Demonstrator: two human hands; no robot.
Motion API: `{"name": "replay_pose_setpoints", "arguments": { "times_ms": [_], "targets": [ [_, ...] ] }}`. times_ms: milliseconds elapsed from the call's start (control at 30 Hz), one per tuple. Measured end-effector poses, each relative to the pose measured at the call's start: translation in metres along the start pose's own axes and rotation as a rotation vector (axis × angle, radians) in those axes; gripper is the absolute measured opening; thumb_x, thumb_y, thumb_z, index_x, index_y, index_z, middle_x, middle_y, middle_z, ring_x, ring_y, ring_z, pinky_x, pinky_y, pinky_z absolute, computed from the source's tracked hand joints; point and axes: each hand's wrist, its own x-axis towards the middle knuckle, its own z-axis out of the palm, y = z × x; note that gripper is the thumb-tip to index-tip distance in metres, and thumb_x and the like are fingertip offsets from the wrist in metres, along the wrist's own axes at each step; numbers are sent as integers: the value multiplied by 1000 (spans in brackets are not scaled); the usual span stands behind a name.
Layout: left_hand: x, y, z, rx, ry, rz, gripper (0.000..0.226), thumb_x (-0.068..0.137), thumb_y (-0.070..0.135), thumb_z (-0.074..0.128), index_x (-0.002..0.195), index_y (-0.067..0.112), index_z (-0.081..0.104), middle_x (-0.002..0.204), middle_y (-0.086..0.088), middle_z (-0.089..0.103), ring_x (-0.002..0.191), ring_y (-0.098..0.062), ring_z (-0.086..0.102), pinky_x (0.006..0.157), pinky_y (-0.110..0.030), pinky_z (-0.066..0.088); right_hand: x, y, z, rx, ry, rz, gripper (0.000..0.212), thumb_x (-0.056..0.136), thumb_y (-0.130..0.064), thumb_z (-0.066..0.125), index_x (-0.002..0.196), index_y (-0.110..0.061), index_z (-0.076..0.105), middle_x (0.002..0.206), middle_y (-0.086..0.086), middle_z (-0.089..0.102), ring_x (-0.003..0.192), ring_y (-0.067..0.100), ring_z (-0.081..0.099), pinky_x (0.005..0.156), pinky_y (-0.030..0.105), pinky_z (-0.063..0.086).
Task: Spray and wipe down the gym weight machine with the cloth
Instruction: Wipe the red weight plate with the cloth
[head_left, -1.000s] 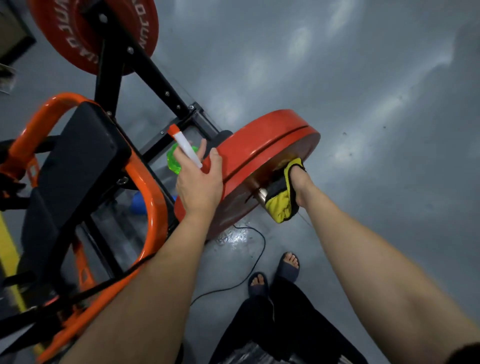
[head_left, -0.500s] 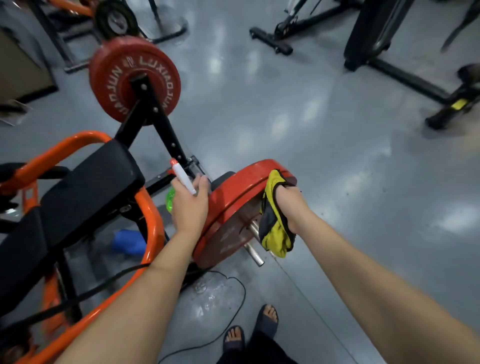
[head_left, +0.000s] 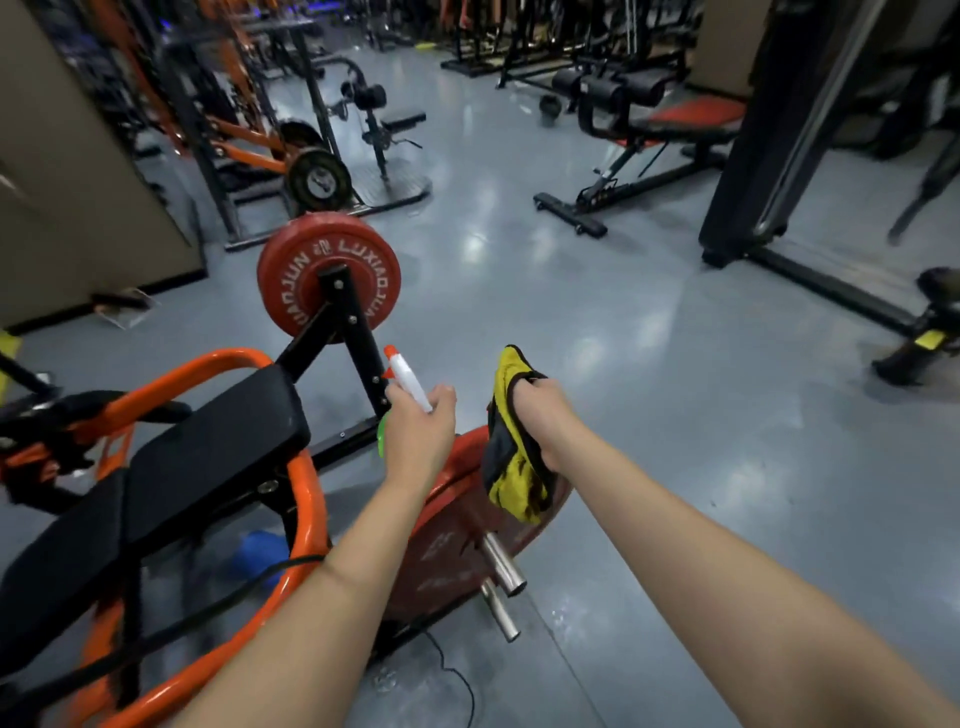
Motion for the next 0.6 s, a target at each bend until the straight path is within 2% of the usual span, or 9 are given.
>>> {"name": "replay_pose_setpoints", "arguments": {
  "times_ms": [67,133,200,267,300,367,467,533,600],
  "targets": [
    [-3,12,18,13,37,-34,52,87,48,54,119,9,42,92,-11,65,84,-36,65,78,-52,56,4,-8,-17,-80,-41,-36,76,77,-82,49,107,-15,67,100,10,71,81,26,71,78,46,62],
    [-11,24,41,20,96,-97,46,89,42,54,118,9,41,93,-13,66,85,-38,65,77,-50,56,10,-13,-40,-95,-120,-49,70,82,-77,49,104,-13,67,93,11,68,71,24,65,71,44,62],
    [-29,40,67,76,169,-146,39,95,33,55,119,6,40,97,-14,65,89,-38,64,73,-42,50,17,-15,-67,-124,-220,-33,66,84,-75,50,99,-12,65,84,12,63,65,24,57,63,39,55],
    [-47,54,86,106,178,-169,39,98,31,55,120,4,39,93,-12,60,91,-37,62,66,-37,40,18,-14,-88,-118,-251,19,65,87,-74,50,99,-12,66,84,15,66,64,27,62,64,40,56],
    [-55,62,95,89,190,-192,43,98,33,56,123,2,39,93,-11,59,90,-36,62,66,-36,39,16,-17,-98,-123,-272,31,69,86,-76,49,101,-11,66,88,16,69,67,29,66,66,42,59],
    [-67,81,108,-31,258,-279,59,97,42,58,131,-2,38,105,-18,64,97,-37,64,76,-40,49,16,-25,-117,-188,-317,24,77,87,-78,48,114,-8,64,102,17,70,82,32,71,78,48,60],
    [-83,94,129,-77,282,-374,83,93,61,56,141,-2,34,124,-20,62,112,-39,62,93,-47,52,16,-32,-135,-241,-390,17,62,98,-67,45,121,-10,52,100,14,66,87,31,69,87,48,57],
    [-95,98,142,-71,302,-371,90,91,69,52,148,2,33,126,-17,60,111,-37,61,90,-46,52,17,-32,-143,-283,-465,-2,59,99,-63,48,117,-8,59,96,17,71,85,34,72,83,47,61],
    [-96,101,152,-68,303,-353,89,93,71,49,154,9,30,132,-16,58,110,-33,61,79,-40,49,24,-32,-147,-326,-519,-74,51,101,-56,50,118,-11,64,97,14,73,85,31,73,69,40,63]
  ]
}}
